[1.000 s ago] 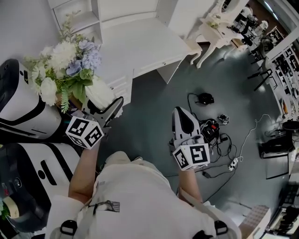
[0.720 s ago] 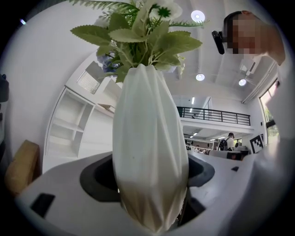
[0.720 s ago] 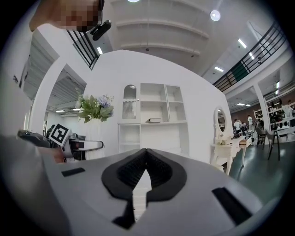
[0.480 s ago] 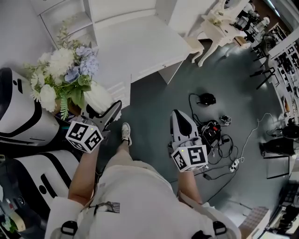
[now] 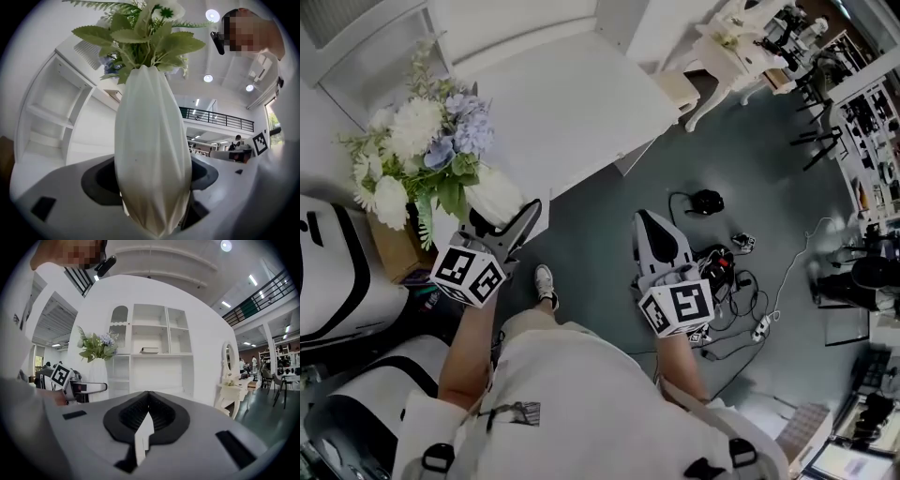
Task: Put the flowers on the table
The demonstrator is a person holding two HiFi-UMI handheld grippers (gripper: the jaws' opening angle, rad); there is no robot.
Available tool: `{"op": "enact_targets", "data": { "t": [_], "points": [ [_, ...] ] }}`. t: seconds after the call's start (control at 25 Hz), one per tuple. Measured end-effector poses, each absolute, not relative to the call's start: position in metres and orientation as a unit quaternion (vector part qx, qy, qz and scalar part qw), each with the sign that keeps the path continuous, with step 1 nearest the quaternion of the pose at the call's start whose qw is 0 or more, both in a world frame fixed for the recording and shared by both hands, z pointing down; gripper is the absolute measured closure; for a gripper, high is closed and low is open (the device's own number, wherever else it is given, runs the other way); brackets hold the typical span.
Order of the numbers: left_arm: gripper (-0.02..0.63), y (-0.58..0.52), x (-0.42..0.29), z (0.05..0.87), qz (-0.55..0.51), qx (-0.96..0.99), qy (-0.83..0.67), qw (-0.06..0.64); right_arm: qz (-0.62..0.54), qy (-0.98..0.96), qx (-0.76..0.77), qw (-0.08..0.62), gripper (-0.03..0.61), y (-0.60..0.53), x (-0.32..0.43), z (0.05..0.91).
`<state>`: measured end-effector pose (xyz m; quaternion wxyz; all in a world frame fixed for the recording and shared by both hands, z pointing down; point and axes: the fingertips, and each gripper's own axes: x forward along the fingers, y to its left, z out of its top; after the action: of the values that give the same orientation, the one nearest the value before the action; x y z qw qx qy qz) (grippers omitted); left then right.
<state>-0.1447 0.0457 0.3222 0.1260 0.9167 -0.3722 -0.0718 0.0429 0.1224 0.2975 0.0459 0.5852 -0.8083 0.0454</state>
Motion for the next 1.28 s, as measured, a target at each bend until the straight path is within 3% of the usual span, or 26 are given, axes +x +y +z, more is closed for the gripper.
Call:
{"op": "enact_targets", "data": {
  "t": [0.4,1.28],
  "points": [
    [0.232,0.005,-0.149,0.343,-0.077,0.922,-0.352,0.139,0.043,-0.794,0.603,0.061,0.569,0.087,0.032,0.306],
    [0.232,-0.171,-0.049,0.363,-0.050,0.903,-0.406,0.127,0.070,-0.826,0.556,0.054,0.569,-0.086,0.133,0.320]
  ]
}}
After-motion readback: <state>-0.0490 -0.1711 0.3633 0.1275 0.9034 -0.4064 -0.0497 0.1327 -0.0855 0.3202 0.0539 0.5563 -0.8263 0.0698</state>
